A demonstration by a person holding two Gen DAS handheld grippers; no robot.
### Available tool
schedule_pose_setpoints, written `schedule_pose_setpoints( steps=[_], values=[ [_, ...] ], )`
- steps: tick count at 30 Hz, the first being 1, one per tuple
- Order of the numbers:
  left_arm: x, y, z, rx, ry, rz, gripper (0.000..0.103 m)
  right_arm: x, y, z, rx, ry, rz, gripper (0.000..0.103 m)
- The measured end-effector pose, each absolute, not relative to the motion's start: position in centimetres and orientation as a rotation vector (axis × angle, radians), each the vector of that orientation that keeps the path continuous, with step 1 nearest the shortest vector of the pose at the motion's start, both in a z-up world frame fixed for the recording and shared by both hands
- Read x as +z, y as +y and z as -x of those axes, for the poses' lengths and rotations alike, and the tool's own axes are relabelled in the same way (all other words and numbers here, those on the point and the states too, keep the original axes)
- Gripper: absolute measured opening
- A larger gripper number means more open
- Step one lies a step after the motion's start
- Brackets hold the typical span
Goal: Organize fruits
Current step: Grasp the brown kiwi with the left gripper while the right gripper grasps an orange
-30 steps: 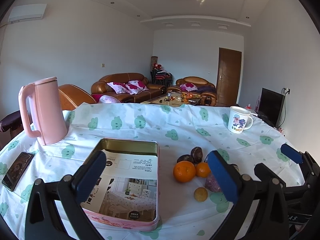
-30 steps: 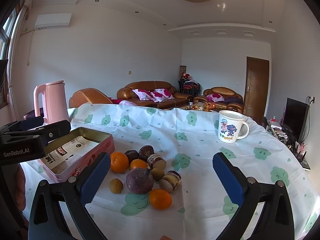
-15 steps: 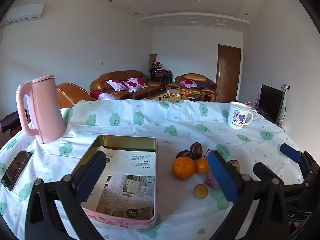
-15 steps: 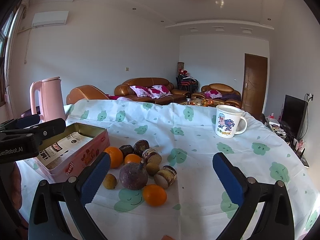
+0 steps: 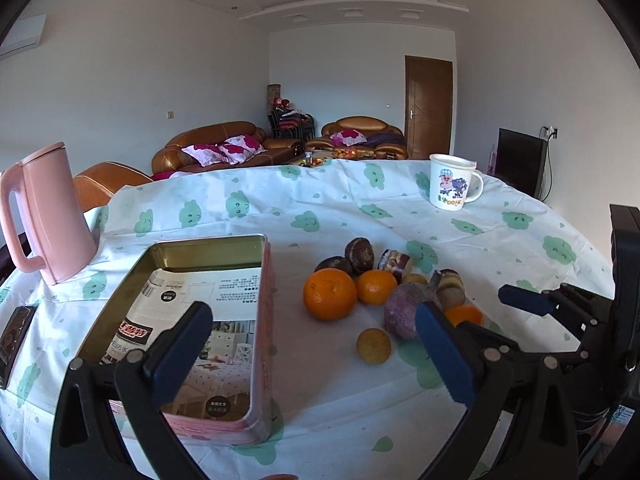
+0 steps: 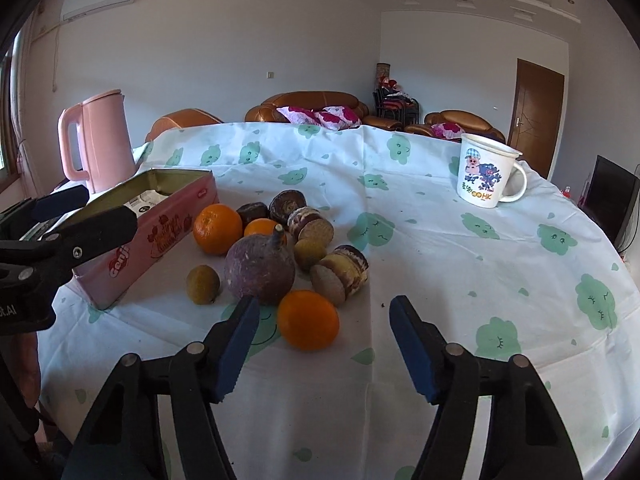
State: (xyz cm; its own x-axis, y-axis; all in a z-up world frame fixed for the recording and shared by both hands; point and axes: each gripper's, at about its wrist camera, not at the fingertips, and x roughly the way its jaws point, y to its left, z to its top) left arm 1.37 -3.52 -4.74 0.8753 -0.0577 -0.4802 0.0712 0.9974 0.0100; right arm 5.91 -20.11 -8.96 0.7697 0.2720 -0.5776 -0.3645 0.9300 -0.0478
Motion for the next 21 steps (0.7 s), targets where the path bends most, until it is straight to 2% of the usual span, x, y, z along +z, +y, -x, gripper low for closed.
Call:
schedule_pose_setpoints(
  steps=[4, 6, 9, 11, 13, 17, 21],
  values=[
    [-5.3, -4.2, -1.9, -0.091, 0.529, -0.046, 0.097, -9.6, -19.8, -7.0, 0.384, 0.658, 0.163, 0.052],
    [-5.7, -4.8, -2.1, -0.105, 0.549, -0.065, 0.088, -9.8, -19.9, -7.3, 0.407, 0.677, 0.15, 0.037],
    [-6.4, -5.4, -2.5, -0.138, 0.586, -0.064, 0.081, -9.5, -20.5, -7.1, 0.421, 0.66, 0.113, 0.036],
    [-6.7, -5.7, -2.8, -0.155, 0.61, -0.062, 0.067, -9.2, -21.0, -6.6, 0.405, 0.619, 0.082, 0.036],
    [-7.0, -6.0, -3.0, -0.175, 0.632, -0.058, 0.058, -9.0, -21.7, -6.5, 0.382, 0.597, 0.048, 0.036],
    [-7.5, -6.7, -3.8, -0.189, 0.669, -0.075, 0.054, -8.9, -22.6, -6.7, 0.351, 0.585, 0.027, 0.036],
    [-8.2, -7.6, -4.6, -0.185, 0.725, -0.109, 0.042, -8.8, -22.6, -6.7, 0.361, 0.578, 0.029, 0.036]
  ],
)
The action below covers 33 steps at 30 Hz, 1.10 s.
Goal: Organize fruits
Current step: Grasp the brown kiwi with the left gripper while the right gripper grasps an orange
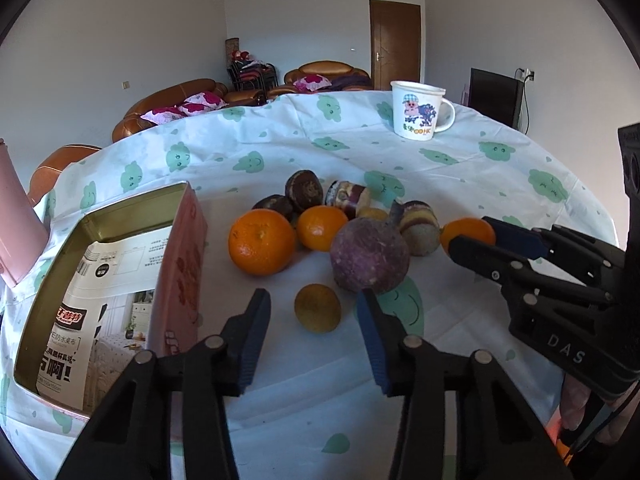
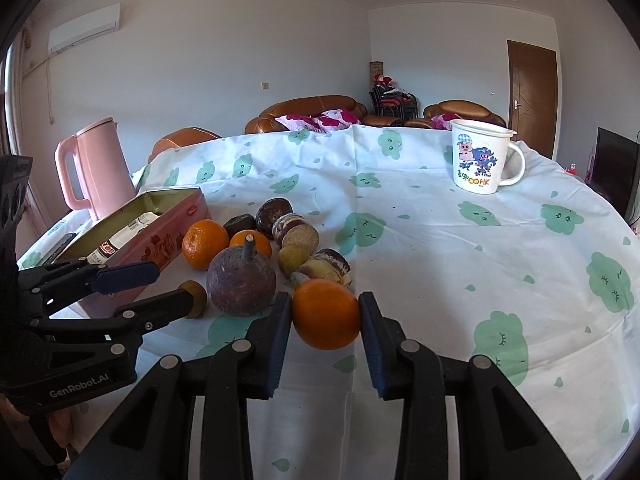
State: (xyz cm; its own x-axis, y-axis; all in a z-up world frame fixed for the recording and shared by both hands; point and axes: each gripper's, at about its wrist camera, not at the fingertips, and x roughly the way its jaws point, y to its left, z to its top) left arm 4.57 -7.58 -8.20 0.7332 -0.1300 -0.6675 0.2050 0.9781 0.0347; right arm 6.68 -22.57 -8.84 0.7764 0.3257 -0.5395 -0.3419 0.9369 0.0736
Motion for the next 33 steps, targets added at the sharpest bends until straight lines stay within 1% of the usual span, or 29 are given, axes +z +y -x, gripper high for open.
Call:
schedule_pose_setpoints(
  steps=[1, 4, 5, 8, 14, 16, 19, 33],
  values=[
    [-8.4, -7.8, -4.7, -0.185, 0.737, -0.118, 0.04, -8.8, -22.5, -6.7, 0.362, 0.576, 0.034, 0.036],
    [-9.0, -7.9, -5.5, -0.189, 0.795, -0.122, 0.038, -8.9, -22.6, -6.6, 0.367, 0.574, 0.033, 0.036],
    [-9.1, -7.8, -5.7, -0.198, 0.806, -0.11, 0.035, -8.9, -22.6, -6.6, 0.368, 0.574, 0.034, 0.036],
    [-9.5, -7.7, -6.5, -0.21, 0.843, -0.086, 0.034, -8.9, -22.5, -6.5, 0.368, 0.57, 0.049, 0.036],
    [-9.5, -7.6, -6.9, -0.225, 0.851, -0.066, 0.032, -8.9, -22.4, -6.4, 0.373, 0.565, 0.054, 0.036],
    [-9.5, -7.6, -6.8, -0.217, 0.846, -0.071, 0.028, -8.9, -22.3, -6.3, 0.371, 0.558, 0.062, 0.036],
    [-9.4, -7.6, -6.6, -0.224, 0.832, -0.074, 0.028, -8.8, -22.3, -6.1, 0.376, 0.544, 0.061, 0.036],
    [-7.6, -7.0, -4.7, -0.194, 0.661, -0.071, 0.028, -8.4, -22.5, -4.7, 0.404, 0.439, 0.062, 0.036]
  ],
)
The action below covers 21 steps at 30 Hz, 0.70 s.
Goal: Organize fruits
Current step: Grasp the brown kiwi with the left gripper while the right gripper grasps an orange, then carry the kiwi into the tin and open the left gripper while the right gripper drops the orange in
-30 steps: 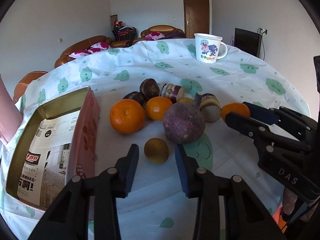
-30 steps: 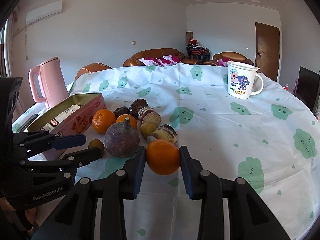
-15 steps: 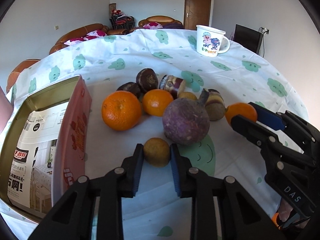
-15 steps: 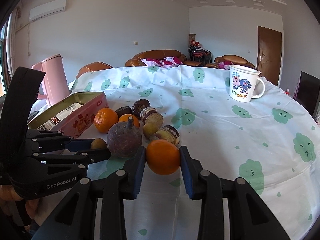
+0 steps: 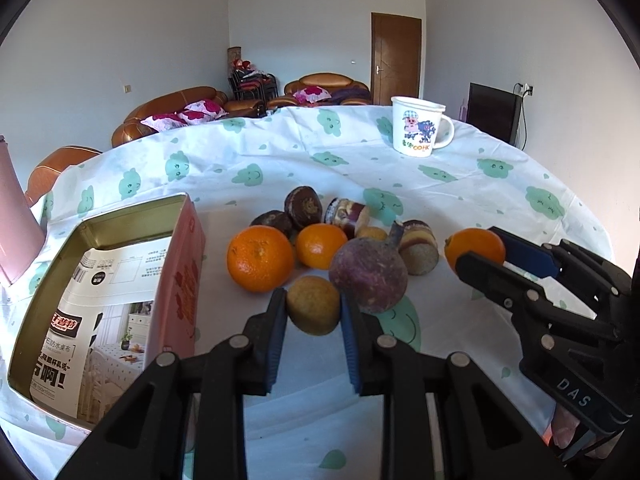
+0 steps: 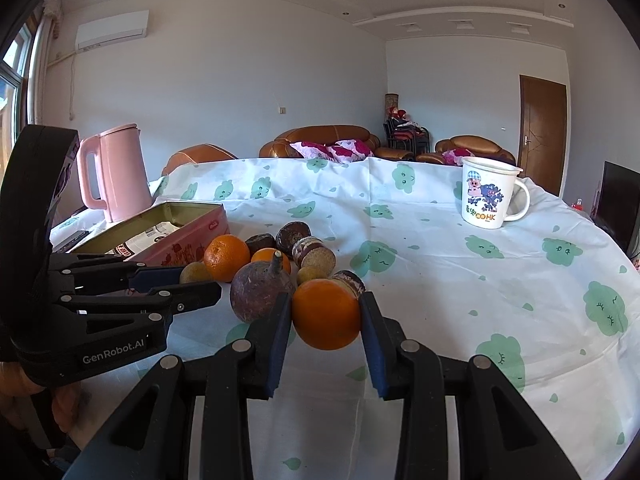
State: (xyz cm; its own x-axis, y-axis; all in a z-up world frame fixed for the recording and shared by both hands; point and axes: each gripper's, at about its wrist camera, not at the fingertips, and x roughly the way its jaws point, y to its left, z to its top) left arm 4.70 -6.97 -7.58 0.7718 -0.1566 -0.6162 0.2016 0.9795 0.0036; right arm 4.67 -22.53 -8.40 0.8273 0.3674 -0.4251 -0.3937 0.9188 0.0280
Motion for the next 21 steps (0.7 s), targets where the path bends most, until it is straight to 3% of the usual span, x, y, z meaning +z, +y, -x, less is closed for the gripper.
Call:
schedule_pose_setpoints(
  steps=[21],
  values=[
    [-6.0, -5.7, -2.6, -0.119, 0.523, -0.055, 0.028, -8.1, -22.3, -3.7, 0.399, 0.377, 0.091, 0.036]
  ],
)
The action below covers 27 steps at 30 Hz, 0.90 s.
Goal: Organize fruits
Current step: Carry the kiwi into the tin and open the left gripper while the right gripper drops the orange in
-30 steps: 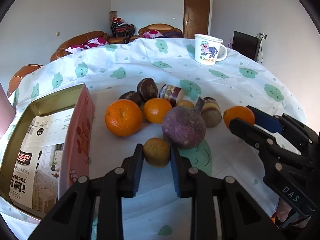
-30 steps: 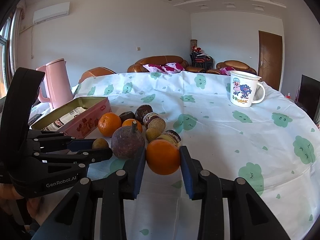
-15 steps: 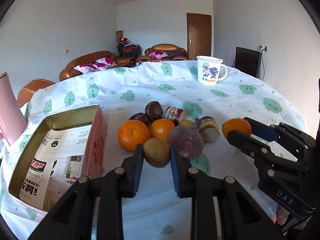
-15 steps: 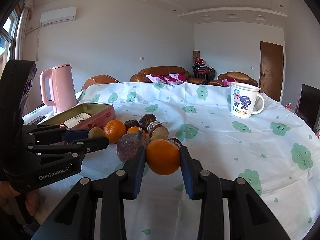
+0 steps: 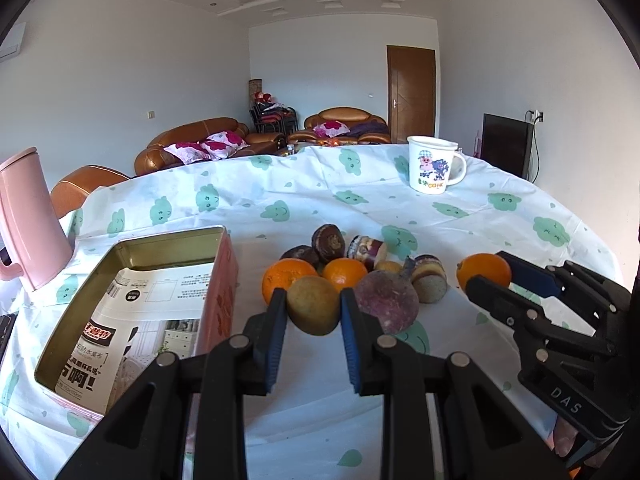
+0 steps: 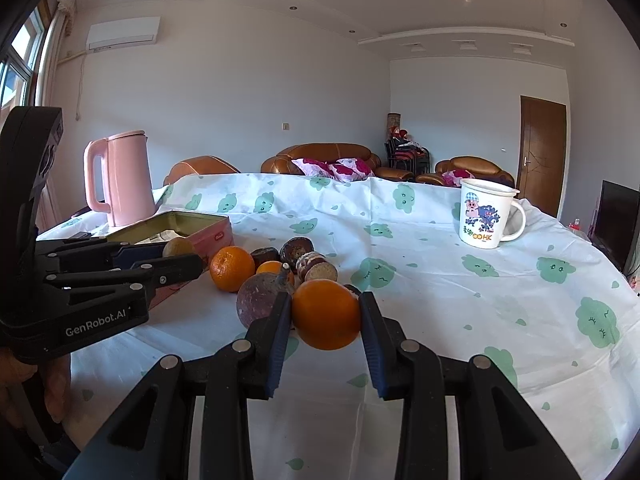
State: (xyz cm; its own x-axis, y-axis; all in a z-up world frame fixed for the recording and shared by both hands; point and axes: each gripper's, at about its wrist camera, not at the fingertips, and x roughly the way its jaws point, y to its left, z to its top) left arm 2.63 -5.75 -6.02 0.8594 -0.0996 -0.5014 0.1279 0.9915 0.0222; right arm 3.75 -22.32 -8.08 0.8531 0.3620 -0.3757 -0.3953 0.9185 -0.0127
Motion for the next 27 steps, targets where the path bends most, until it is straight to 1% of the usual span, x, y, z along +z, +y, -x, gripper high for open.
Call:
schedule_pose_setpoints(
  steps=[11, 18, 27],
  values=[
    [-4.5, -2.4, -2.3, -0.059, 0.507, -0.01, 0.028, -5.7, -19.9, -4.0, 0.449, 0.375, 0.141, 0.036],
    [-3.5, 0.9, -2.4, -0.003, 0.489, 0.022, 0.028, -4.0, -16.3, -5.6, 0.529, 0.401, 0.172, 0.036],
    [-3.6, 6.3, -4.0, 0.062, 0.524, 0.067, 0.028, -3.0, -10.5, -8.1, 0.63, 0.451, 0.209, 0.036]
  ],
)
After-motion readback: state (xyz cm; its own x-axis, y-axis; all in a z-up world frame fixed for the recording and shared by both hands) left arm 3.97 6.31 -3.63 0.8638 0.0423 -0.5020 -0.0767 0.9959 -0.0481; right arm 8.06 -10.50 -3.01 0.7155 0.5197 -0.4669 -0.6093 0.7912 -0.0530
